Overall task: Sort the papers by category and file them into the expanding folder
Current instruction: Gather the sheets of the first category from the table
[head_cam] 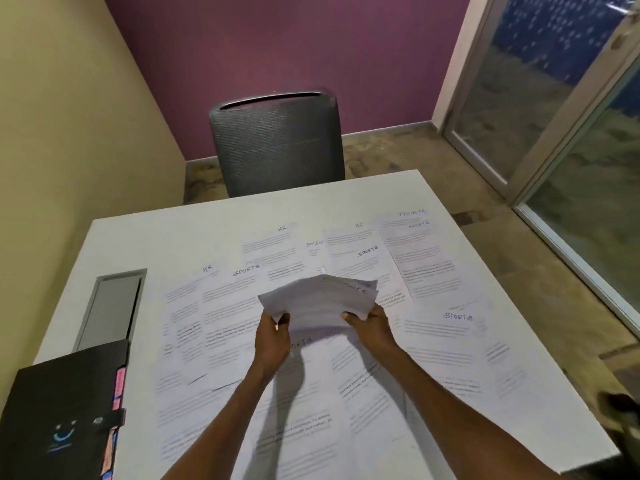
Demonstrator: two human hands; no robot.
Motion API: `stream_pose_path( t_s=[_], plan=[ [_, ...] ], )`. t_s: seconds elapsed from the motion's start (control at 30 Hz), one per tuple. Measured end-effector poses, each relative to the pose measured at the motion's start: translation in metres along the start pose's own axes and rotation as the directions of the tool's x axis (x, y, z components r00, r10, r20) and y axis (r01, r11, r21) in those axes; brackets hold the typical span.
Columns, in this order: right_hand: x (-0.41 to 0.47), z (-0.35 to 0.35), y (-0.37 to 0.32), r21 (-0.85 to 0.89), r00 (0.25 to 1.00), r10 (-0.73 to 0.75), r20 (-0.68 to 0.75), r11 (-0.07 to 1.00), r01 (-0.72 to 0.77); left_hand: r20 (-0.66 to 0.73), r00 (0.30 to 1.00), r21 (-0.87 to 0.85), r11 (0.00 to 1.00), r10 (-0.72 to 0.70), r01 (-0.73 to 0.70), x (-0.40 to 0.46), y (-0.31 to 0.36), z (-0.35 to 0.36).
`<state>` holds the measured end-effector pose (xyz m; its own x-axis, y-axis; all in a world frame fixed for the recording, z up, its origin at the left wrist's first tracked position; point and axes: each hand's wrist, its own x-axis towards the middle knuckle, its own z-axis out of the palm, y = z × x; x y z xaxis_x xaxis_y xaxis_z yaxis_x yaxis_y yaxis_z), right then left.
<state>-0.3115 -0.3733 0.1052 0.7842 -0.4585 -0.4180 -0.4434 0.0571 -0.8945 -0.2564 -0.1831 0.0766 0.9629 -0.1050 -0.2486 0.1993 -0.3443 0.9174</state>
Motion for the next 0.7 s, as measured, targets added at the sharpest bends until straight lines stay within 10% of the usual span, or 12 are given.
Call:
stream_pose_path(
  t_s=[0.7],
  plan=[
    [0.064, -0.047, -0.024, -0.078, 0.985, -0.169, 0.022, 0.982, 0.171, 0.090, 0.984, 0.142, 0.976, 0.155, -0.166, 0.040, 0.059, 0.028]
  ],
)
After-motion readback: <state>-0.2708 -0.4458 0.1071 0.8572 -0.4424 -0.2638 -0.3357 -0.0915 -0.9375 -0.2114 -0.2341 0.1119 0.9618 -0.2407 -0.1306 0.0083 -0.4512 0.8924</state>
